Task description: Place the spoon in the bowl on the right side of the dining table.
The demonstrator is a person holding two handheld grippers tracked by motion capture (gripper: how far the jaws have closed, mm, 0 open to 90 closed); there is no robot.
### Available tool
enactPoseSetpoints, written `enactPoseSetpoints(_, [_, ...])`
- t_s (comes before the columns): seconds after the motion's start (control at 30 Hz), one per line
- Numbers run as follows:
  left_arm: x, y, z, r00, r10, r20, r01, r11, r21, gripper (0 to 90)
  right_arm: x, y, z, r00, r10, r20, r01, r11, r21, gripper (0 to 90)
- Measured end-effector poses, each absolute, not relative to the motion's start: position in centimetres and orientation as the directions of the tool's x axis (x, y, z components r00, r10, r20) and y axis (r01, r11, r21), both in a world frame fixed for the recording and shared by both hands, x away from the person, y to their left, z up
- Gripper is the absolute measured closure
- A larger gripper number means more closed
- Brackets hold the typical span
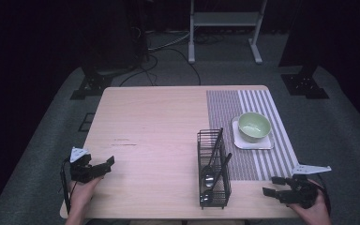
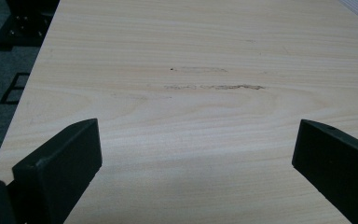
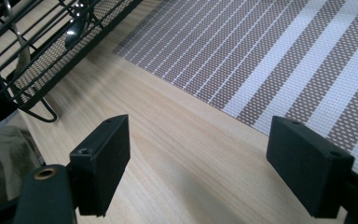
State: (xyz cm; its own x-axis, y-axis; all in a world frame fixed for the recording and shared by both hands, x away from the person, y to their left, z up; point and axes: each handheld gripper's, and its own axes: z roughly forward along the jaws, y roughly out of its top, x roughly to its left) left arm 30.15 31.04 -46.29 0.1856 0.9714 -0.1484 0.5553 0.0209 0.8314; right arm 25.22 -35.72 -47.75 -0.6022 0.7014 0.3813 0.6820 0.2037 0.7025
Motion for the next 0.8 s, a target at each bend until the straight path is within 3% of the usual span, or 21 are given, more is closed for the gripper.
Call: enactPoseSetpoints(0.8, [30.3,30.8,-46.3,0.191,0.971,-0.146,0.557,0.015,0.830,0.4,26.0,-32.9,-44.2,-0.683,0.617,0.391,0.636,0.240,0.733,20.5])
